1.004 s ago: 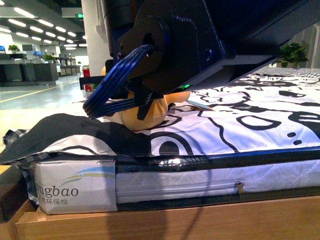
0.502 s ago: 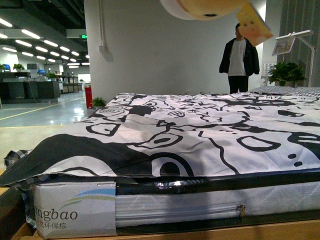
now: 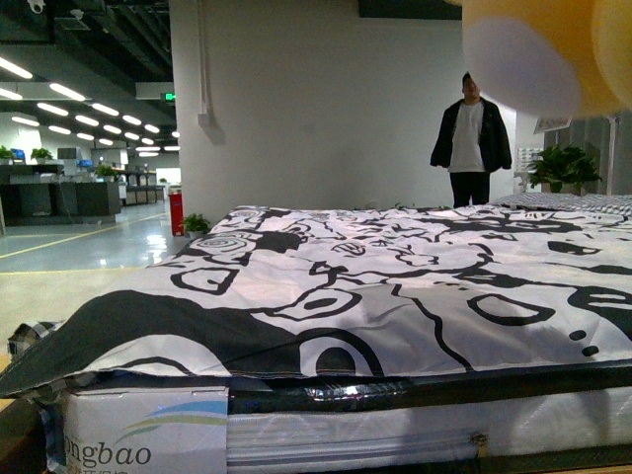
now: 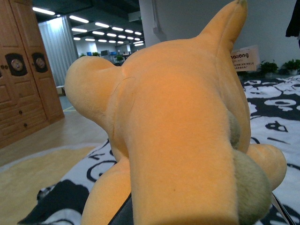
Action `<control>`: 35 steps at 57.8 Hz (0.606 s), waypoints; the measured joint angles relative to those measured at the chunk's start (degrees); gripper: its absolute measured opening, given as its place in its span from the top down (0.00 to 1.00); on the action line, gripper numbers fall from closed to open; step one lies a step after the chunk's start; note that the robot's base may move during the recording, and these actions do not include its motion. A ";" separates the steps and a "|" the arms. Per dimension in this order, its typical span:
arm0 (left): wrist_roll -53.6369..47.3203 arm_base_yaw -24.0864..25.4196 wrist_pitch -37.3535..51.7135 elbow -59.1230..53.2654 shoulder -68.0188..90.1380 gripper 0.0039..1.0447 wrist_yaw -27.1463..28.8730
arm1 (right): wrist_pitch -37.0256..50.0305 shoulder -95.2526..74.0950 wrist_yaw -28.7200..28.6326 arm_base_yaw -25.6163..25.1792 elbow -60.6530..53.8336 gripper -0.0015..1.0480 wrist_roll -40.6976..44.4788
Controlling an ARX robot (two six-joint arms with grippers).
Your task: Put away toys
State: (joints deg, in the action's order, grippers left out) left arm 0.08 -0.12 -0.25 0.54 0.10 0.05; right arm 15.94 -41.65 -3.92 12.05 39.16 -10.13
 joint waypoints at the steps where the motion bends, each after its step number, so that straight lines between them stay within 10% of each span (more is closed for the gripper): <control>1: 0.00 0.00 0.00 0.00 0.00 0.06 0.00 | -0.44 1.31 0.44 0.52 -1.64 0.91 0.02; 35: 0.00 0.00 0.00 0.02 0.00 0.06 0.00 | 1.68 24.02 24.74 19.04 -31.08 0.91 4.11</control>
State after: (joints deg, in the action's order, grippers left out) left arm 0.08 -0.12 -0.25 0.56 0.10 0.05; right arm 17.63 -17.63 20.82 31.09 8.08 -6.02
